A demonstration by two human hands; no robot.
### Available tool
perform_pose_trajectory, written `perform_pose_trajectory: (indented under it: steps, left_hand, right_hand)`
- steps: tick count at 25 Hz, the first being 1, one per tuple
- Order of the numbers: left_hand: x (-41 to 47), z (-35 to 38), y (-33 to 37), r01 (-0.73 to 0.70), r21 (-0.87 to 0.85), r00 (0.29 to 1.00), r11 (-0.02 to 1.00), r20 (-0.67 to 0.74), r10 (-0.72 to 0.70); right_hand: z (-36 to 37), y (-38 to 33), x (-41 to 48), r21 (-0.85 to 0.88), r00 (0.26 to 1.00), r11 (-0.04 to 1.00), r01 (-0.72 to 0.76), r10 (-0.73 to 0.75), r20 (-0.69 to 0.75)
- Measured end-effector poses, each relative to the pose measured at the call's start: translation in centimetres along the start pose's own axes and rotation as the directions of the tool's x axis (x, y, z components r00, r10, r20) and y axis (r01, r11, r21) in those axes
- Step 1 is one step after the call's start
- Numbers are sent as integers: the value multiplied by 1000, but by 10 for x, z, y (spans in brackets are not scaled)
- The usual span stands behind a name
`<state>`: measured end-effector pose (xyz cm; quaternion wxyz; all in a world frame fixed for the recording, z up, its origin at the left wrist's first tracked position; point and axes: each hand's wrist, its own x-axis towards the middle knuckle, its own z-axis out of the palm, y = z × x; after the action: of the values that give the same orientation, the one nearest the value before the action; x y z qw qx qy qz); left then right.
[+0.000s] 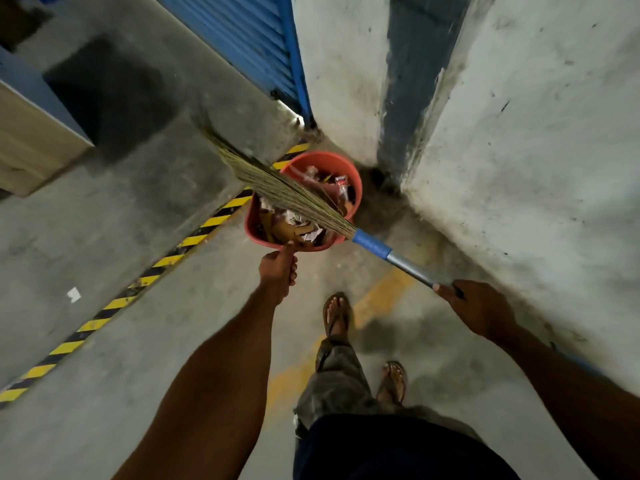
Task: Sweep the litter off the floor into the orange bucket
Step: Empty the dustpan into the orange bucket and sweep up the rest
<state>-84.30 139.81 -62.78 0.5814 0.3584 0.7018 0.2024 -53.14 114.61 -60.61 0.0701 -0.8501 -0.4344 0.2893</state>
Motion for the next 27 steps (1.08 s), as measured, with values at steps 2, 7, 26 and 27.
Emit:
perform_pose_trajectory:
  steps: [2, 7, 26, 27]
  left_hand:
    - [57, 17, 12, 52, 75, 999, 996, 10, -53]
    - [184, 71, 40, 185, 213, 982, 959, 8, -191]
    - [291, 99, 108, 111, 466, 988, 878, 40, -146]
    - [293, 95, 104, 116, 471, 990, 874, 17, -141]
  right_hand:
    - [12, -9, 29, -26, 998, 998, -55, 55, -19]
    - [33, -35, 94, -34, 970, 970, -242, 241, -29]
    - [31, -41, 88, -100, 947, 946, -309, 316, 61]
    - [33, -41, 87, -100, 944, 942, -321, 327, 49]
